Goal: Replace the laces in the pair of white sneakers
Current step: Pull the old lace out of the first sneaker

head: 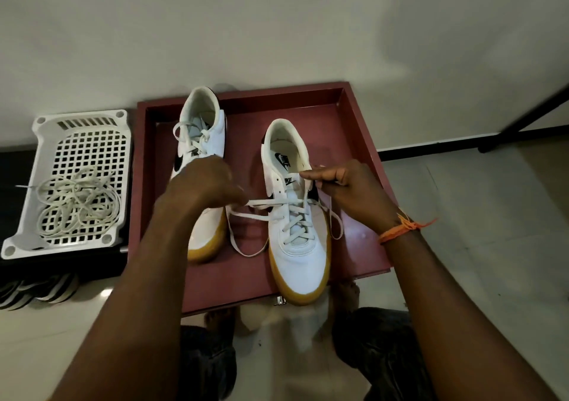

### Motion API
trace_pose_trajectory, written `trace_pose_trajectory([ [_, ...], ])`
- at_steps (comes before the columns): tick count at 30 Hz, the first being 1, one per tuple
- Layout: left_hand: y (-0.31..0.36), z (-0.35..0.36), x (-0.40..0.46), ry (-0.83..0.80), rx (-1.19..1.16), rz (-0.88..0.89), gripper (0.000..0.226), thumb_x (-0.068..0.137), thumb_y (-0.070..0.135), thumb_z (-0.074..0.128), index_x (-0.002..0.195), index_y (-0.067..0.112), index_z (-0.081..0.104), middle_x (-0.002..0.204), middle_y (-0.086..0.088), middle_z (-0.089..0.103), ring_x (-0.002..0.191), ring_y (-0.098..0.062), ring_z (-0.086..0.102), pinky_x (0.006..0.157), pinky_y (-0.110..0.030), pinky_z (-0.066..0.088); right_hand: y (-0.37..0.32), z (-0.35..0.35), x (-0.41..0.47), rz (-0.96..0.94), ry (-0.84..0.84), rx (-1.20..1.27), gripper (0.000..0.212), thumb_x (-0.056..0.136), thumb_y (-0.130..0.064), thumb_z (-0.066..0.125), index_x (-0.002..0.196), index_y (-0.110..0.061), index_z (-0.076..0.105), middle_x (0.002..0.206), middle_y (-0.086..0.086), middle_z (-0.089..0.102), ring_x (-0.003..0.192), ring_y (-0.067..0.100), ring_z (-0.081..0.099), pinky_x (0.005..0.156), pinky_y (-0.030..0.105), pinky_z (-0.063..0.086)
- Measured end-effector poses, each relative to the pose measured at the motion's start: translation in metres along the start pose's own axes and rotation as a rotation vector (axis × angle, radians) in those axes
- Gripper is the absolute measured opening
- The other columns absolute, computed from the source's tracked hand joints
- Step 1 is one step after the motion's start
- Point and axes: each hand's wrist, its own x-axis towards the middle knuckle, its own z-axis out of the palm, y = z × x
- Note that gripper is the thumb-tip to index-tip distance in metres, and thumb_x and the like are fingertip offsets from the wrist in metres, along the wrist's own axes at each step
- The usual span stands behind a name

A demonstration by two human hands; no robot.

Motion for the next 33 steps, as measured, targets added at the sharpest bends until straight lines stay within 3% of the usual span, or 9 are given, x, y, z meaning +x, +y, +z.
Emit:
trace_pose_trajectory([
  [4,-0.003,0.004,-0.001,0.071,0.013,-0.078,0.029,0.068,0.032,0.082,0.063,0.015,0.06,0.068,-0.003,0.059,0.067,-0.021,0.058,0.06,-0.029,0.042,-0.003,0.002,-0.001,0.017,0.034,0.04,0.028,0.092,0.001,0.06,0.116,-0.009,0.069,0.116,0.002,0.069,0.101,-0.009,0.059,0.085,0.003,0.045],
  [7,0.028,0.01,-0.006,0.164,-0.121,0.14,0.012,0.071,0.018,0.075,0.067,0.018,0.064,0.067,0.004,0.062,0.068,-0.016,0.062,0.065,-0.033,0.052,-0.004,0.003,-0.001,0.047,0.052,0.063,0.026,0.093,0.0,0.06,0.115,-0.008,0.07,0.106,-0.005,0.069,0.09,-0.008,0.063,0.08,0.005,0.048],
  [10,0.055,0.03,-0.013,0.207,-0.139,0.346,0.003,0.083,0.025,0.067,0.082,0.024,0.07,0.074,0.009,0.065,0.069,-0.011,0.063,0.066,-0.032,0.053,-0.003,0.005,0.0,0.069,0.063,0.064,0.026,0.093,0.002,0.059,0.114,-0.008,0.071,0.099,-0.006,0.069,0.089,0.002,0.067,0.08,0.007,0.05],
  [13,0.062,0.058,-0.01,0.233,0.01,0.392,0.021,0.093,0.027,0.055,0.1,0.02,0.074,0.091,0.0,0.071,0.08,-0.021,0.066,0.064,-0.031,0.05,-0.002,0.006,0.001,0.076,0.073,0.091,0.024,0.092,0.002,0.06,0.112,-0.006,0.071,0.102,-0.003,0.07,0.091,0.001,0.066,0.081,0.006,0.048],
  [16,0.06,0.058,-0.006,0.166,-0.067,0.422,0.018,0.089,0.024,0.06,0.083,0.017,0.075,0.078,0.001,0.069,0.069,-0.017,0.063,0.059,-0.029,0.044,-0.002,0.004,0.001,0.079,0.074,0.066,0.024,0.092,-0.001,0.061,0.112,-0.008,0.071,0.105,-0.002,0.07,0.089,-0.002,0.065,0.08,0.005,0.048],
  [21,0.036,0.007,-0.008,0.1,-0.276,0.291,0.007,0.073,0.018,0.076,0.068,0.014,0.076,0.062,0.006,0.069,0.061,-0.009,0.066,0.063,-0.026,0.053,0.0,0.002,0.0,0.064,0.106,0.006,0.023,0.09,-0.002,0.065,0.11,-0.009,0.072,0.103,0.0,0.073,0.086,-0.001,0.068,0.077,0.011,0.053],
  [27,-0.006,0.005,0.003,0.075,-0.06,0.085,0.017,0.072,0.023,0.078,0.066,0.009,0.072,0.067,-0.006,0.068,0.07,-0.02,0.065,0.066,-0.036,0.055,-0.002,0.002,0.0,0.071,0.122,0.013,0.022,0.09,-0.002,0.066,0.108,-0.011,0.074,0.101,0.004,0.075,0.09,0.009,0.071,0.08,0.023,0.058],
  [31,0.024,0.009,0.0,0.152,-0.241,0.219,0.017,0.072,0.018,0.081,0.079,0.016,0.065,0.07,0.005,0.063,0.062,-0.007,0.059,0.053,-0.013,0.04,0.0,0.002,0.001,0.073,0.115,0.012,0.022,0.089,-0.003,0.066,0.108,-0.012,0.074,0.101,0.003,0.075,0.09,0.007,0.071,0.081,0.02,0.057],
  [33,0.043,0.014,-0.005,0.148,-0.229,0.385,0.014,0.078,0.024,0.079,0.079,0.021,0.066,0.067,0.015,0.058,0.061,-0.003,0.056,0.054,-0.012,0.035,0.0,0.002,0.0,0.071,0.113,0.008,0.023,0.089,-0.004,0.066,0.109,-0.012,0.073,0.103,0.003,0.075,0.091,0.007,0.07,0.081,0.018,0.056],
])
